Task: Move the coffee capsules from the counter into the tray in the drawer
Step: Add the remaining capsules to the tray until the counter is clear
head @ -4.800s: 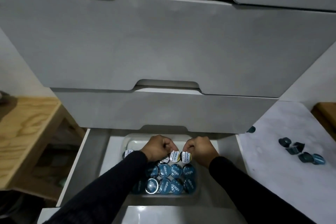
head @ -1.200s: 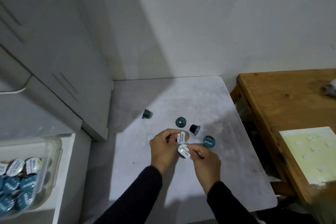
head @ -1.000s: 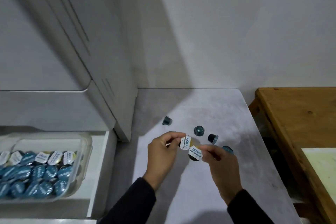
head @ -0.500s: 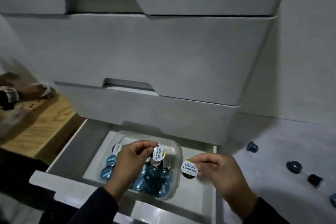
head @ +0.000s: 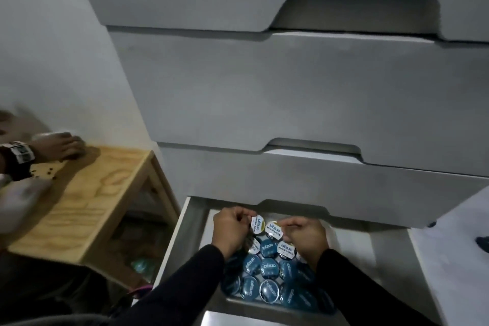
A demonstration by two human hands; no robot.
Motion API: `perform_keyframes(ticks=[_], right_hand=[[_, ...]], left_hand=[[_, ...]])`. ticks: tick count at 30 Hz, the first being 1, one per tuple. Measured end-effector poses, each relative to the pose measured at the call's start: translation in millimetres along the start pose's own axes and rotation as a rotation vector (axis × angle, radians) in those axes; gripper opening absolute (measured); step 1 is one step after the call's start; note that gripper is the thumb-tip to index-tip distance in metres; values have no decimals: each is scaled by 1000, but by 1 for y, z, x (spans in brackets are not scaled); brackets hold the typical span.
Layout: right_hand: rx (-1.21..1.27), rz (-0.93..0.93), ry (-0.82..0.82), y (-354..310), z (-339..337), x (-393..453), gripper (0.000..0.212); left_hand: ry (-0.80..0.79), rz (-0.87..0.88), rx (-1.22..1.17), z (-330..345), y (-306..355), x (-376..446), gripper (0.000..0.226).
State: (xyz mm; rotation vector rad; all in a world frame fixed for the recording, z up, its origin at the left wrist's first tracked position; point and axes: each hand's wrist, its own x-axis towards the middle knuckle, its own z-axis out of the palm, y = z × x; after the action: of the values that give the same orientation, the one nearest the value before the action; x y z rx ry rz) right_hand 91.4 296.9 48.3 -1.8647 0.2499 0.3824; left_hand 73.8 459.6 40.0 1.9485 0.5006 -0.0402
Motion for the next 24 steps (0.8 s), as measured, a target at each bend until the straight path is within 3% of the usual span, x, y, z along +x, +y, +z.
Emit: perform_keyframes(ticks=[9,14,24], right_hand=[[-111,18,59,7,3,12,17],[-109,56,58,10,6,18,10],[-140,52,-7,8,21,20,19]], left_hand=[[-81,35,167,5,-5,11,23],[-146,62,245,2,-14,15,14],[-144,107,363,-5,-16,17,24]])
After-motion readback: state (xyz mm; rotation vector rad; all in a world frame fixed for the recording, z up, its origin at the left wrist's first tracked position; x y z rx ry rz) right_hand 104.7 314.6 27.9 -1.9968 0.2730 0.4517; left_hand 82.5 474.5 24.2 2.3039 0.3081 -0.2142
